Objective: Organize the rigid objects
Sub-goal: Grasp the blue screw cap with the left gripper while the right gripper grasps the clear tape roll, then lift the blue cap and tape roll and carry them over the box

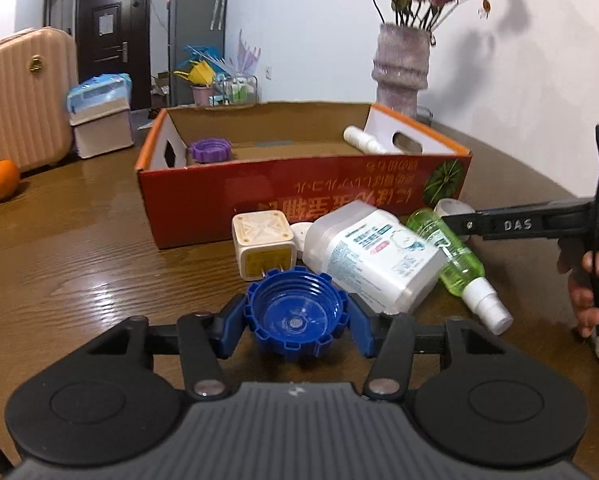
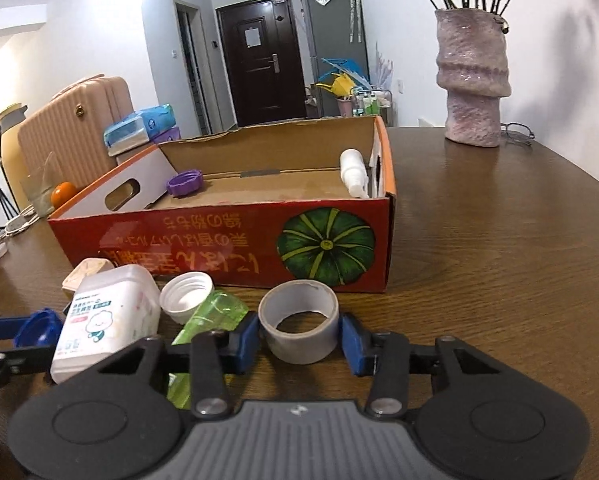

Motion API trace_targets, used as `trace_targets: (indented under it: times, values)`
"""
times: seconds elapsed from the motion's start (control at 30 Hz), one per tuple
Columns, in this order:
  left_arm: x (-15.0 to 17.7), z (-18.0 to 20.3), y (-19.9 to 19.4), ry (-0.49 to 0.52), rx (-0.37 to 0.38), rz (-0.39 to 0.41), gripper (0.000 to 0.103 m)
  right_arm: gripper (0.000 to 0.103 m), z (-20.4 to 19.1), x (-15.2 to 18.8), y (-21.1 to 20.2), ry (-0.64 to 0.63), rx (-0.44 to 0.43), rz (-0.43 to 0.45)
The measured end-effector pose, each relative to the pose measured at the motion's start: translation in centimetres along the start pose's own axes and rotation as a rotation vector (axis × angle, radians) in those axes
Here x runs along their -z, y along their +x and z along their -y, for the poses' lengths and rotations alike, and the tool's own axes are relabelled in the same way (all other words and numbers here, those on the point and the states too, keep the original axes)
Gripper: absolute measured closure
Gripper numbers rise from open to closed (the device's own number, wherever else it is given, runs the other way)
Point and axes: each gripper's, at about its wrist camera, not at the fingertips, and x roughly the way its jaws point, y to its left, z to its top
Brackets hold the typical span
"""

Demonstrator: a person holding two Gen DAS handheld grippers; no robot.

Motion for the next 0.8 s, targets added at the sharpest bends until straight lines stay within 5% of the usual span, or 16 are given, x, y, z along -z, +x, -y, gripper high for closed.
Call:
trace_targets:
  times: [0.37, 0.8]
  values:
    - [2.0, 0.6, -9.9, -0.031, -0.104, 0.134, 0.049, 0.06, -2.0, 2.6, -10.6, -0.026, 0.06, 0.13]
    - [6.1, 4.0, -22.8, -0.004, -0.144, 0.343, 0.049, 0.06, -11.2, 8.9, -25.0, -0.16, 0.008, 0.333]
